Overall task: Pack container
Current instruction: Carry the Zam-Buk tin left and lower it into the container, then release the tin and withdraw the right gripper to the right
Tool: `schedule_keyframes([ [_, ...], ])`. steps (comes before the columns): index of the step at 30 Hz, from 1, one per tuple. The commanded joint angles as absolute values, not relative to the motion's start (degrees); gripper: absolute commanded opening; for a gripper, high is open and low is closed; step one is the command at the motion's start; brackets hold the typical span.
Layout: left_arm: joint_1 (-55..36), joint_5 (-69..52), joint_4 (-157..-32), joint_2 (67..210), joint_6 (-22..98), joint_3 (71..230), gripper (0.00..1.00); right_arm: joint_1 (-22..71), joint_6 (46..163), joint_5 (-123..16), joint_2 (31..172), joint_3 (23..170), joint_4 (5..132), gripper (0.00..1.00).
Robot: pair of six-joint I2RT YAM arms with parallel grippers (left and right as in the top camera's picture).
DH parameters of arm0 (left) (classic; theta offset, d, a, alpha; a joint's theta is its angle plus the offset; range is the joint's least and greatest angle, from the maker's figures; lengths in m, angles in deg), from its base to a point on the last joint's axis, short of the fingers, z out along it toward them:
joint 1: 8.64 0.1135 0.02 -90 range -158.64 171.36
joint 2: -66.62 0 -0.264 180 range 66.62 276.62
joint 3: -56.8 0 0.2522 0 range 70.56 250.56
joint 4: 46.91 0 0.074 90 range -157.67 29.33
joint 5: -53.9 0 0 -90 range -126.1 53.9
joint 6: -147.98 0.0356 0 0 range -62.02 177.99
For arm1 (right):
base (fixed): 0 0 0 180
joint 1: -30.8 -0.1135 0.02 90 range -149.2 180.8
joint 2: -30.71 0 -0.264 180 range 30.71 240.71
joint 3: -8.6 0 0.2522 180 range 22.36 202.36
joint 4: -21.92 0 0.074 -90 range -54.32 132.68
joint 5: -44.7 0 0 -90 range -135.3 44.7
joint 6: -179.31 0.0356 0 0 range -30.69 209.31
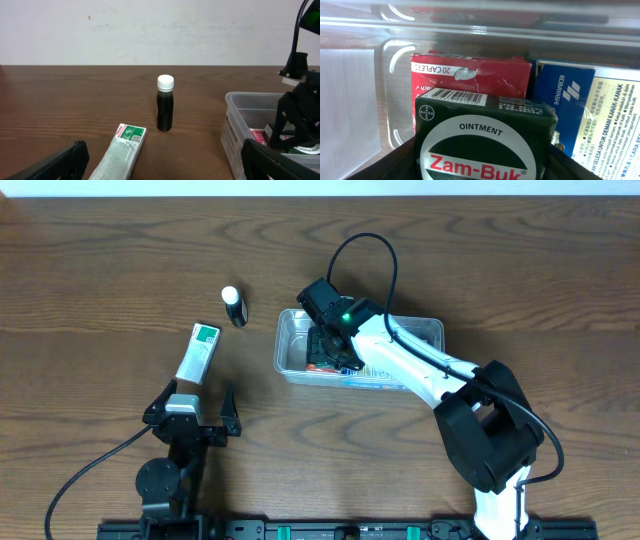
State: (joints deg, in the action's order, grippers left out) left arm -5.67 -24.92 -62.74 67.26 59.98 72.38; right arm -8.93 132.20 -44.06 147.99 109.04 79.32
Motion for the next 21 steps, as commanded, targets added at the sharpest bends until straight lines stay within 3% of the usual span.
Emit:
schedule_keyframes([
  [1, -5.33, -24.95, -63.59, 67.22, 60.97, 70.79, 0.98, -9.34, 132.99, -44.28, 148.8, 109.02, 78.89, 0.65],
  [15, -5.33, -24.95, -63.57, 67.22, 60.97, 70.79, 0.98, -9.34, 132.48, -44.3, 148.8, 109.04, 78.23, 0.66],
  [21, -5.33, -24.95, -63.57, 67.22, 60.97, 70.79, 0.98, -9.34, 132.07, -44.5, 148.8, 109.04, 78.27, 0.76],
])
